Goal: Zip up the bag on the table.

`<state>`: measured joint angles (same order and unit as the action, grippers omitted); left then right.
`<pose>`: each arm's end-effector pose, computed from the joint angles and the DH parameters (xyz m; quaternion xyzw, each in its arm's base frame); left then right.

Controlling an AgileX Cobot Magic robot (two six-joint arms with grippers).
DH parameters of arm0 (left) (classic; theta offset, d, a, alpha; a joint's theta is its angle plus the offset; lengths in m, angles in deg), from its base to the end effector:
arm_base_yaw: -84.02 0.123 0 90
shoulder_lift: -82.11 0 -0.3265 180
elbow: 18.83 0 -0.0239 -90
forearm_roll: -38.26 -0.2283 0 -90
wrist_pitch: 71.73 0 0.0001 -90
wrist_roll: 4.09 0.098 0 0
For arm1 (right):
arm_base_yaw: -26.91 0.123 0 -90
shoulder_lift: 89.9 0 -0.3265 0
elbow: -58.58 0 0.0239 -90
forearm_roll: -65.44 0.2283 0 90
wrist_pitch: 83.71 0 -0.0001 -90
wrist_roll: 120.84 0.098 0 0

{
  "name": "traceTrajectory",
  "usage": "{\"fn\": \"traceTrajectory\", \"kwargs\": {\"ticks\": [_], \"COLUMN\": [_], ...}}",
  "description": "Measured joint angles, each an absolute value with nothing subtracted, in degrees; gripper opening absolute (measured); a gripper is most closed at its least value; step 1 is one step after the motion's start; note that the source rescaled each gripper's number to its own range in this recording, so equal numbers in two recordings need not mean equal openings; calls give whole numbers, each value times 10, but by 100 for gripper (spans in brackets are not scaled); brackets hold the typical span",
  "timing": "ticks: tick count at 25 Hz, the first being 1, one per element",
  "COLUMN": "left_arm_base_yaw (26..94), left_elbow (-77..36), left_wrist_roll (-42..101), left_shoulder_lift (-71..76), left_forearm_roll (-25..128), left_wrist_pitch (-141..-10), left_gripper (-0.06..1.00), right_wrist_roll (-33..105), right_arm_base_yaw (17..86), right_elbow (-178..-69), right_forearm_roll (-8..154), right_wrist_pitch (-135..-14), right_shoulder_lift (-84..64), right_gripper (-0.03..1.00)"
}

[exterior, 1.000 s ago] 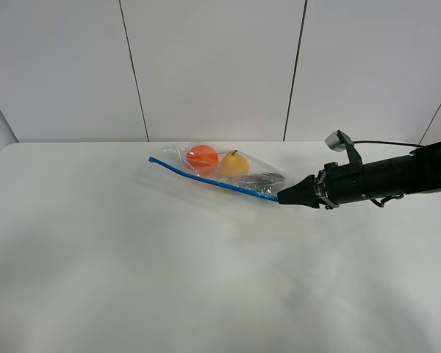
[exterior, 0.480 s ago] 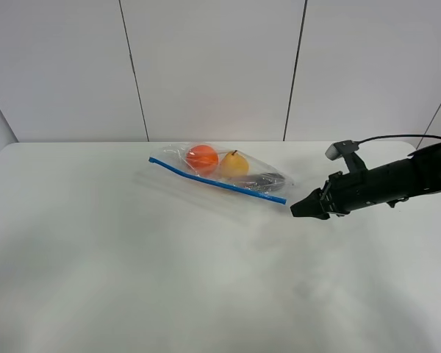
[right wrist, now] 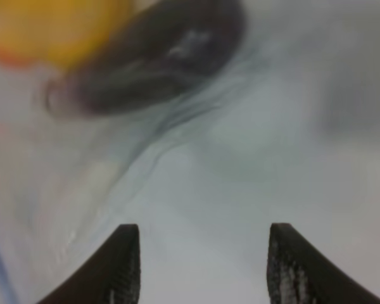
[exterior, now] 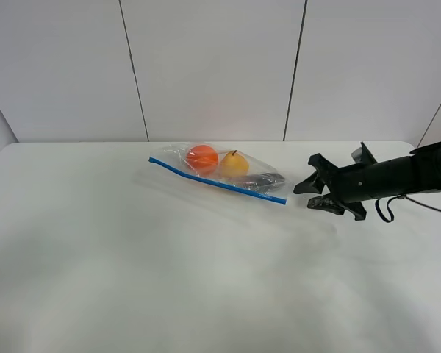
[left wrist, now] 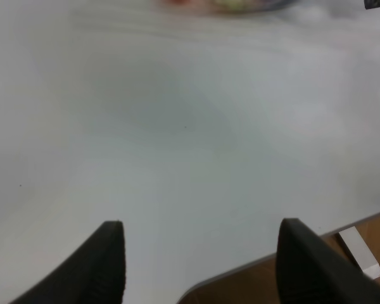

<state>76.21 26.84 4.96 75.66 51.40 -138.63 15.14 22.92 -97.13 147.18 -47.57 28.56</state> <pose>-0.0768 -0.0102 0.2730 0.1401 0.8447 -0.1080 0.5053 0.3572 0.0325 0.1748 0.2342 0.8901 0.3542 0.1658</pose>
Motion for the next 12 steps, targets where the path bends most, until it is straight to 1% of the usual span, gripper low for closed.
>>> {"fn": "traceTrajectory", "kwargs": {"ticks": [5,7,9,12], "left_arm_base_yaw": [762,762,762,762], "left_elbow": [268,268,268,268], "left_wrist_roll": [50,50,50,50], "left_shoulder_lift": [757,757,757,757], "left_forearm_roll": [514,514,514,514], "left_wrist_pitch": [-1386,-1386,-1386,-1386], "left_gripper": [80,80,80,80], "right_wrist_roll": [398,461,478,448], "right_arm_base_yaw": [229,229,229,229], "right_elbow": [-971,-971,-971,-971], "right_forearm_roll": [1486,1505,1511,1465], "right_wrist_pitch": [-488,-488,-488,-494], "right_shoulder_lift": [286,286,286,286], "right_gripper": [68,68,68,68]}}
